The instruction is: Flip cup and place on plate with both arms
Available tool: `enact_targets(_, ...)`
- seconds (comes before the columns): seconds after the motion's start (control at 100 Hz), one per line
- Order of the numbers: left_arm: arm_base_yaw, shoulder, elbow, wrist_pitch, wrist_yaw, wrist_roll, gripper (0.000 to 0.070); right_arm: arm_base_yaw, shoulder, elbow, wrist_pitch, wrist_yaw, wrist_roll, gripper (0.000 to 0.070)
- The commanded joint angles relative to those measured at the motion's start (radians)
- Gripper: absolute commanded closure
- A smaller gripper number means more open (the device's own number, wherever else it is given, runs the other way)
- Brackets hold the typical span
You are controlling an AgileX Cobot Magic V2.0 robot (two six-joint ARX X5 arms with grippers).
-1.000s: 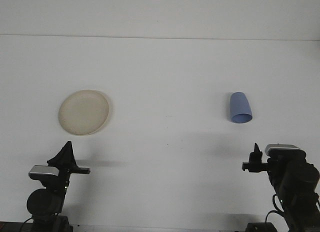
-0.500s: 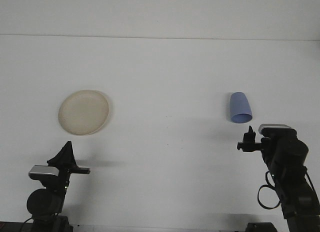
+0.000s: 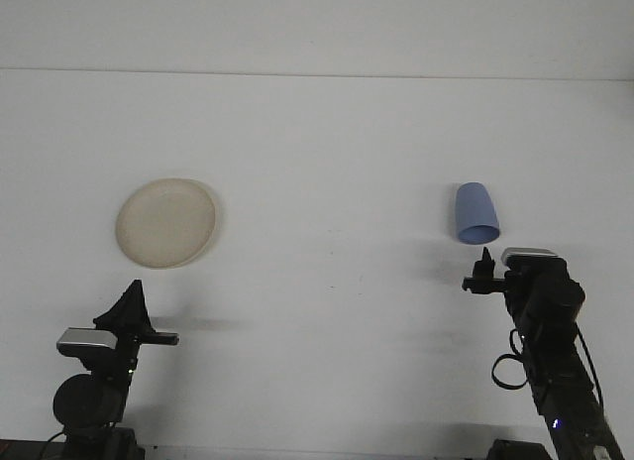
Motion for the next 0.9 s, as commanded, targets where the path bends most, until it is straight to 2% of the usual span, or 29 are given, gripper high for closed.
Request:
enact_targets(0.0,-0.002,-0.002,-0.019,0.010,0.000,0.008,0.0688,-0.015,0.034,-0.011,0.068,-0.013,-0.031,0.0203)
enact_targets(0.18,-0.002,-0.002,-0.019,0.010,0.000,0.008,0.0688,-0.072,0.163,-0.018,0.233,-0.104,-0.058,0.0203)
enact_targets(0.27,-0.002,-0.002,-0.019,0.010,0.000,0.008,0.0688,-0.089,0.239,-0.018,0.312,-0.127,-0.058,0.0203)
enact_targets(0.66,-0.002,-0.002,-0.019,0.010,0.000,0.008,0.0688,-0.100,0.512,-0.007,0.603,-0.139,-0.065,0.0204)
enact_targets(0.89,-0.002,-0.002,-0.019,0.010,0.000,0.008,0.0688,-0.110,0.633,0.066,0.616,-0.179,-0.076,0.0204)
